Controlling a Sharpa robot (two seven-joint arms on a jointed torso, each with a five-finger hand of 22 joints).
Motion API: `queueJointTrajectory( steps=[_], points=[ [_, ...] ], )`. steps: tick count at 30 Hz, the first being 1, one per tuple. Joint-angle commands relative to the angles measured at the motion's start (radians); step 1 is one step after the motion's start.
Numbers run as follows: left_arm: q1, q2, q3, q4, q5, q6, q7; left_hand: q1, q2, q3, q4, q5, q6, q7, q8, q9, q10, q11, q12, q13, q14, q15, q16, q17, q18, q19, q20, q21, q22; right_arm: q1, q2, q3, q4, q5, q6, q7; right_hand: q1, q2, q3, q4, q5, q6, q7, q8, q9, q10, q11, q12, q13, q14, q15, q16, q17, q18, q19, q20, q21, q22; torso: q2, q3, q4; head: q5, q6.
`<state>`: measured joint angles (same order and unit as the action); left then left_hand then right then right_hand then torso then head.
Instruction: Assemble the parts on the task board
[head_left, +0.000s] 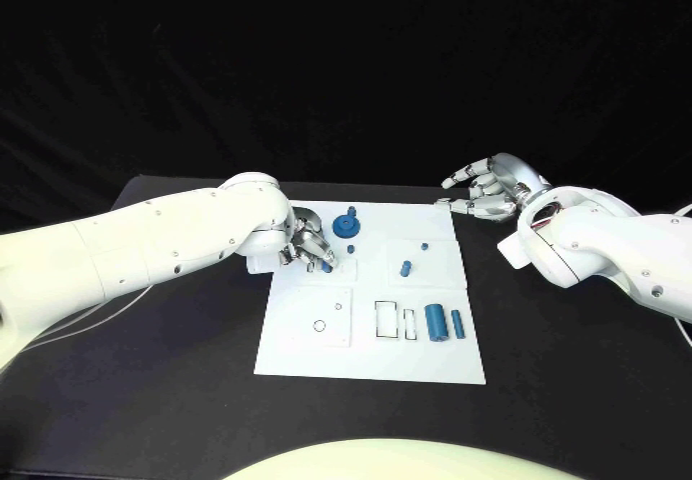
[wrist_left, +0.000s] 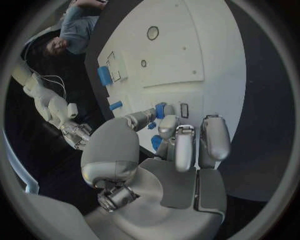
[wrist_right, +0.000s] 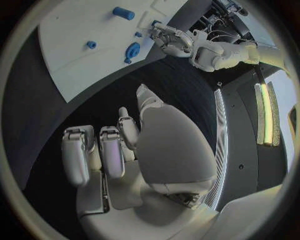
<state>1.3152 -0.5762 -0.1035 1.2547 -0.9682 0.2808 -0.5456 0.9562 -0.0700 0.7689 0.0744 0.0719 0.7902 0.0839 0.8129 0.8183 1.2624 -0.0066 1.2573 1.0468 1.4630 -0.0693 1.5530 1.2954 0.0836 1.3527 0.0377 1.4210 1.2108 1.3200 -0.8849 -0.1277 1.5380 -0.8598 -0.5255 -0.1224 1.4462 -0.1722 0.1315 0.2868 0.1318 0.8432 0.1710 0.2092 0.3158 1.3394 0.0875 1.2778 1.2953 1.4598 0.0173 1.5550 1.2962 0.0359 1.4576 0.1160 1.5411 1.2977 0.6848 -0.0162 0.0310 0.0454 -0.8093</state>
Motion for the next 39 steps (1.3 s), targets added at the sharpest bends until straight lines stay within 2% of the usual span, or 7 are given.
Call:
queueJointTrajectory(
  steps=[1, 5, 10, 15, 23, 29, 39],
  points=[
    [-0.001, 0.003, -0.001, -0.002, -0.001, 0.008, -0.002, 0.004, 0.045, 0.189, -0.03, 0.035, 0.037, -0.028, 0.006, 0.029, 0.021, -0.007, -0.003, -0.001, 0.104, 0.0, 0.012, 0.264, -0.01, 0.01, 0.005, 0.008, 0.015, -0.001, 0.001, 0.0, 0.0, -0.004, 0.004, 0.001, -0.031, 0.016, 0.022, -0.001, 0.01, -0.01, 0.0, 0.023, 0.008, -0.019, -0.002, -0.007, 0.007, 0.101, -0.008, -0.006, 0.237, -0.026, 0.096, -0.005, -0.011, 0.252, -0.001, 0.0001, -0.0003, -0.001, 0.0],
    [-0.001, 0.008, -0.001, -0.006, -0.001, 0.01, -0.002, -0.001, 0.043, 0.187, -0.028, 0.033, 0.041, -0.028, 0.008, 0.031, 0.024, -0.007, -0.001, 0.003, 0.104, 0.0, 0.013, 0.265, -0.01, 0.01, 0.005, 0.008, 0.016, -0.001, 0.001, 0.0, 0.001, -0.006, 0.004, 0.001, -0.031, 0.016, 0.022, -0.001, 0.01, -0.01, 0.0, 0.023, 0.008, -0.019, -0.002, -0.007, 0.007, 0.101, -0.008, -0.006, 0.237, -0.026, 0.096, -0.005, -0.011, 0.252, 0.0, -0.0005, -0.0008, -0.001, 0.001],
    [-0.001, 0.012, -0.001, -0.01, -0.001, 0.01, -0.002, -0.028, 0.038, 0.162, -0.003, 0.018, 0.053, -0.032, 0.01, 0.041, 0.03, -0.009, 0.003, 0.007, 0.106, -0.001, 0.014, 0.269, -0.01, 0.012, 0.006, 0.009, 0.019, -0.001, 0.001, 0.0, 0.001, -0.008, 0.004, 0.001, -0.031, 0.016, 0.022, -0.001, 0.01, -0.012, 0.0, 0.025, 0.008, -0.021, -0.002, -0.009, 0.005, 0.1, -0.009, -0.007, 0.236, -0.025, 0.095, -0.005, -0.014, 0.251, 0.0, -0.0002, -0.0011, -0.002, 0.001],
    [-0.001, 0.015, -0.001, -0.016, -0.001, 0.007, -0.002, -0.069, 0.031, 0.105, 0.053, 0.003, 0.063, -0.035, 0.003, 0.048, 0.033, -0.011, 0.005, 0.01, 0.106, -0.002, 0.015, 0.27, -0.01, 0.013, 0.004, 0.009, 0.021, -0.001, 0.0, 0.0, 0.002, -0.008, 0.003, 0.001, -0.031, 0.016, 0.022, -0.001, 0.01, -0.012, 0.0, 0.025, 0.008, -0.021, -0.002, -0.009, 0.005, 0.1, -0.009, -0.007, 0.236, -0.025, 0.095, -0.005, -0.014, 0.251, -0.001, -0.0001, -0.0007, -0.003, 0.001],
    [-0.001, 0.016, -0.002, -0.02, -0.002, 0.006, -0.001, -0.099, 0.015, 0.042, 0.098, 0.005, 0.073, -0.038, -0.006, 0.055, 0.037, -0.014, 0.008, 0.015, 0.107, -0.005, 0.017, 0.274, -0.011, 0.017, 0.002, 0.01, 0.025, -0.001, -0.001, 0.0, 0.002, -0.009, 0.002, 0.003, -0.032, 0.016, 0.022, -0.001, 0.01, -0.012, 0.0, 0.026, 0.008, -0.022, -0.002, -0.009, 0.004, 0.1, -0.009, -0.008, 0.234, -0.025, 0.095, -0.005, -0.014, 0.251, -0.001, -0.0001, 0.0002, -0.005, -0.002],
    [-0.001, 0.017, -0.002, -0.02, -0.002, 0.009, -0.001, -0.103, 0.004, 0.02, 0.104, 0.004, 0.077, -0.04, -0.009, 0.058, 0.04, -0.016, 0.009, 0.018, 0.108, -0.006, 0.018, 0.275, -0.012, 0.018, 0.0, 0.011, 0.027, -0.001, -0.001, 0.0, 0.001, -0.009, 0.003, 0.003, -0.032, 0.016, 0.022, -0.001, 0.01, -0.012, 0.0, 0.026, 0.008, -0.022, -0.002, -0.009, 0.004, 0.1, -0.009, -0.008, 0.234, -0.025, 0.095, -0.005, -0.014, 0.251, -0.001, -0.0004, -0.0004, -0.004, -0.002],
    [-0.001, 0.017, -0.003, -0.018, -0.002, 0.017, -0.001, -0.084, -0.006, 0.005, 0.088, 0.004, 0.079, -0.044, -0.012, 0.062, 0.04, -0.019, 0.008, 0.016, 0.108, -0.009, 0.018, 0.275, -0.012, 0.019, -0.002, 0.011, 0.028, -0.001, -0.001, 0.0, 0.002, -0.009, 0.004, 0.003, -0.032, 0.016, 0.022, -0.001, 0.01, -0.012, 0.0, 0.026, 0.008, -0.022, -0.002, -0.009, 0.004, 0.1, -0.009, -0.008, 0.234, -0.025, 0.095, -0.005, -0.014, 0.251, -0.001, -0.0004, 0.0005, -0.004, -0.004]
  ],
)
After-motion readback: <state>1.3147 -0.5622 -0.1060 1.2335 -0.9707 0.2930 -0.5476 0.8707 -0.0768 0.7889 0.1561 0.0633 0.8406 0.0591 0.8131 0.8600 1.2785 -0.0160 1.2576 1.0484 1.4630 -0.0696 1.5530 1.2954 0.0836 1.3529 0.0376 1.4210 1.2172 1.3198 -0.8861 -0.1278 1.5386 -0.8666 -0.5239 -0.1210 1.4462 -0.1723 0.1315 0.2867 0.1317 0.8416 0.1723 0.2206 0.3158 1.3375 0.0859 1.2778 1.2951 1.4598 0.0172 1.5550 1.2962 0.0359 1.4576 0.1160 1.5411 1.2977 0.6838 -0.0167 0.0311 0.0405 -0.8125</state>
